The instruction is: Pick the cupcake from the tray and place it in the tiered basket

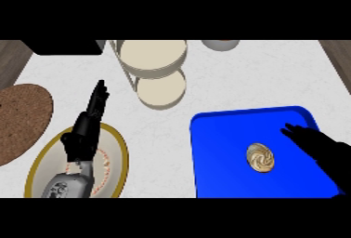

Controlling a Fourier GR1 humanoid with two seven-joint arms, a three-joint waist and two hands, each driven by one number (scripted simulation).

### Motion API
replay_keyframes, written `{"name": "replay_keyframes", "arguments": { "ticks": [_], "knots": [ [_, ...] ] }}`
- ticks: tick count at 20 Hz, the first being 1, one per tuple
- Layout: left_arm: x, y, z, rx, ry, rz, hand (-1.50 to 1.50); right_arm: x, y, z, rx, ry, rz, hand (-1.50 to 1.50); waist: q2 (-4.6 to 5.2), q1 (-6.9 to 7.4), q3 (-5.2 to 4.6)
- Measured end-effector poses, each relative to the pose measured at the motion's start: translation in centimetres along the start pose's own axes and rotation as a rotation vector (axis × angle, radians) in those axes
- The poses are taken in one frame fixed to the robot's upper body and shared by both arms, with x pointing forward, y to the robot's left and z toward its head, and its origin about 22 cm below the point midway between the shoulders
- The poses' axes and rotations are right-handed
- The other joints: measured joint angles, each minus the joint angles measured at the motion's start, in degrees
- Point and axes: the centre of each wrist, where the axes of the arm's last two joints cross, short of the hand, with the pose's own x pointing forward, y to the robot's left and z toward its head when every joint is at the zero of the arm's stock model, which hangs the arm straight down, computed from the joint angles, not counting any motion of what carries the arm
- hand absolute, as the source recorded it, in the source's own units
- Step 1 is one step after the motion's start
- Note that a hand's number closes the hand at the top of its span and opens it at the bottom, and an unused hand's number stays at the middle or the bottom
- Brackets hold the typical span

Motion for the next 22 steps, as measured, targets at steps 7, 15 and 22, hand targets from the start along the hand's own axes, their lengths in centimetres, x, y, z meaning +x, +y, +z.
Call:
{"name": "replay_keyframes", "arguments": {
  "ticks": [7, 15, 22],
  "knots": [
    [-0.3, -0.3, 0.5, 0.000, 0.000, 0.001, 0.00, -0.4, 1.0, -1.0, 0.012, -0.035, -0.019, -1.50, -0.01, 0.02, 0.00],
    [0.7, -0.5, -0.2, -0.004, 0.004, 0.001, 0.00, 1.0, 1.9, -2.8, 0.033, -0.052, -0.036, -1.50, -0.01, 0.02, 0.00],
    [0.4, -0.5, 0.2, -0.002, 0.000, 0.000, 0.00, 0.9, 3.0, -4.1, 0.063, -0.047, -0.036, -1.50, -0.01, 0.02, 0.00]
  ]
}}
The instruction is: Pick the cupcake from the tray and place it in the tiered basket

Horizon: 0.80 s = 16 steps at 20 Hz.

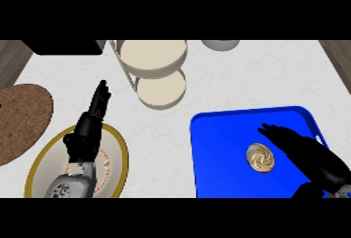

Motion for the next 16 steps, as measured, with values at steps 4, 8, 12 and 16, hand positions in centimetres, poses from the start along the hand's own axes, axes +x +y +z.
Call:
{"name": "replay_keyframes", "arguments": {
  "ticks": [4, 8, 12, 16],
  "knots": [
    [0.1, -0.6, -0.4, 0.003, 0.002, -0.006, 0.00, 0.7, 1.1, -0.8, 0.007, 0.006, 0.004, -1.50, 0.00, -0.02, -0.01],
    [0.1, 0.0, -0.3, 0.003, 0.002, -0.009, 0.00, 0.2, 1.8, -1.8, 0.010, 0.012, -0.006, -1.50, 0.01, 0.03, -0.01],
    [0.3, 0.4, -0.1, 0.000, 0.002, -0.004, 0.00, -0.5, 2.6, -2.2, 0.014, 0.015, -0.021, -1.50, 0.00, 0.02, 0.00],
    [0.1, 0.3, -0.6, 0.000, 0.000, -0.002, 0.00, -0.2, 2.5, -3.0, 0.010, 0.006, -0.025, -1.50, 0.00, 0.00, -0.01]
  ]
}}
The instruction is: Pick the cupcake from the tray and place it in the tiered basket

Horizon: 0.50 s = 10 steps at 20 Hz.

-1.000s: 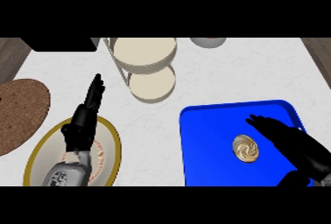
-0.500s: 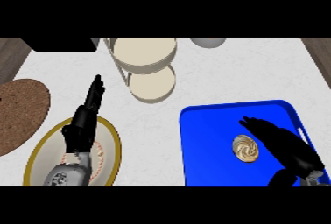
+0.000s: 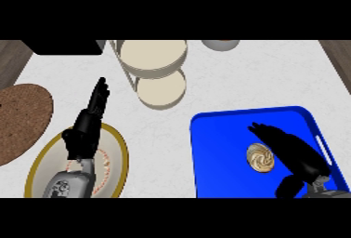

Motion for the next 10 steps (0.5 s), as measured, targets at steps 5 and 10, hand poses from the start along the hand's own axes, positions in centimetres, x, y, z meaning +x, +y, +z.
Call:
{"name": "replay_keyframes", "arguments": {
  "ticks": [5, 10],
  "knots": [
    [-0.1, -0.1, 0.4, 0.001, 0.005, 0.003, 0.00, -0.3, 1.1, -0.3, 0.004, 0.001, -0.022, -1.50, -0.01, 0.00, 0.00],
    [0.1, -0.1, 0.3, 0.001, -0.001, 0.002, 0.00, -0.2, 2.0, -0.8, -0.024, -0.006, -0.056, 1.50, -0.01, 0.00, 0.00]
  ]
}}
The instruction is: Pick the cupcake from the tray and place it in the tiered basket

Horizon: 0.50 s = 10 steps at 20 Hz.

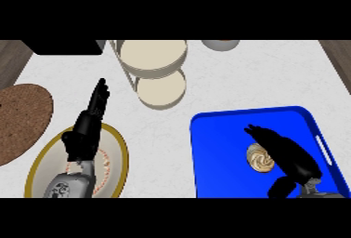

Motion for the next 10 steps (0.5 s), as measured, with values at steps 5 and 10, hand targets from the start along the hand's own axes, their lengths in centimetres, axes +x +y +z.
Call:
{"name": "replay_keyframes", "arguments": {
  "ticks": [5, 10],
  "knots": [
    [-0.1, 0.0, -0.5, -0.001, -0.001, 0.002, 0.00, 0.5, 1.2, -1.2, -0.087, -0.010, 0.023, 1.50, -0.02, 0.01, -0.06],
    [-0.4, -0.3, 0.1, -0.005, 0.000, 0.000, 0.00, 0.4, 1.6, -1.9, -0.180, -0.044, 0.115, 1.50, -0.14, 0.10, -0.17]
  ]
}}
